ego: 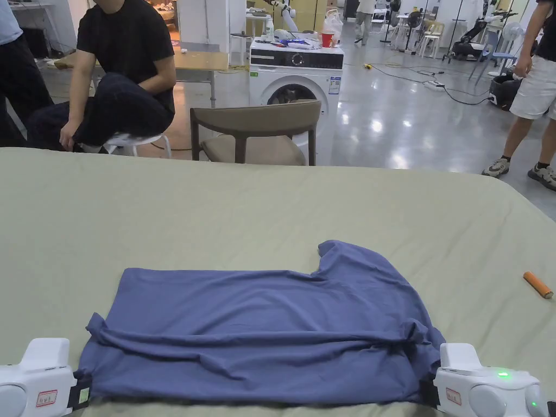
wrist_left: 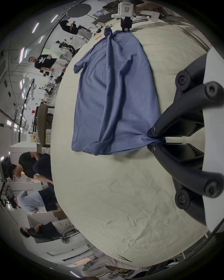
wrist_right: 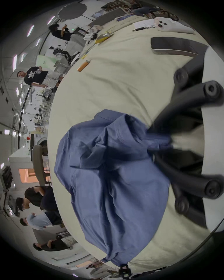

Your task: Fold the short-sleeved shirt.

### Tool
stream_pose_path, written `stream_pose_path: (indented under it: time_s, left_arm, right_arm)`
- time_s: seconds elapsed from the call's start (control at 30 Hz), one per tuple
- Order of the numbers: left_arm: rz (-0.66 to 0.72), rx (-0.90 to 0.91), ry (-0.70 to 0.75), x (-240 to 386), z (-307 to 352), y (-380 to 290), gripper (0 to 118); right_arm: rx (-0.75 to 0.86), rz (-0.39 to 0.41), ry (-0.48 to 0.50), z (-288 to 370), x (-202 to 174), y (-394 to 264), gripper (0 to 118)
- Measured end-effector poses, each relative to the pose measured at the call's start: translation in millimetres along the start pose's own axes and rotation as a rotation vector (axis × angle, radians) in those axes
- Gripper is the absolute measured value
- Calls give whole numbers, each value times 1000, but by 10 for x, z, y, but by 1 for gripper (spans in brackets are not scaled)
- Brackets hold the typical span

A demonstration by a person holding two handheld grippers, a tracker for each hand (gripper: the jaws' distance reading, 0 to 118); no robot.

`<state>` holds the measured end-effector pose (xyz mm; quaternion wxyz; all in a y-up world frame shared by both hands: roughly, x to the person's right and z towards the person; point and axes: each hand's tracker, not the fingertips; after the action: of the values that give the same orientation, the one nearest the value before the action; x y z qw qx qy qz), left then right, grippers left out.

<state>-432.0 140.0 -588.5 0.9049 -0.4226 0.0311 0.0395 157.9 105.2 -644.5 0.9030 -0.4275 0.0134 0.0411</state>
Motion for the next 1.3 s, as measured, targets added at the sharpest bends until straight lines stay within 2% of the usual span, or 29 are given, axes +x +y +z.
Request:
stream_pose_path:
  time_s: [0.03,0.23,0.37,0.6,0.87,1.03,1.07,1.13,1.17,1.2,1.23,1.27,1.3]
  left_arm:
    - [4,10,0,-6,6,0,3]
    - [8,59,-24,-27,205,77,2]
    - [11,96,-30,-47,458,88,2]
    - [61,64,-19,-331,839,-305,2]
    - [169,-71,-24,-494,818,-1141,2]
    - [144,-71,10,-409,662,-1190,2]
    - [128,-75,17,-390,654,-1150,2]
    - [92,-73,31,-329,670,-1068,7]
    - [75,-66,44,-297,682,-1029,16]
    - [59,-53,51,-261,713,-978,29]
    - [38,-32,66,-224,735,-925,40]
    - [23,0,72,-182,763,-862,46]
    - [17,31,66,-141,793,-794,46]
  right_arm:
    - [4,-4,33,32,-3,6,9]
    - [53,30,-30,464,-37,96,8]
    - [85,28,-20,849,-29,145,8]
    - [59,73,0,1317,-55,-210,8]
    - [-83,146,-52,1155,-289,-966,8]
    - [-92,170,-73,989,-375,-1057,10]
    - [-95,170,-74,996,-378,-1026,14]
    - [-97,150,-95,1044,-370,-945,36]
    - [-99,146,-111,1090,-377,-904,49]
    - [-83,145,-142,1168,-394,-852,65]
    - [-52,149,-160,1250,-413,-797,67]
    - [-3,145,-153,1360,-447,-709,67]
    - [39,141,-152,1451,-486,-630,67]
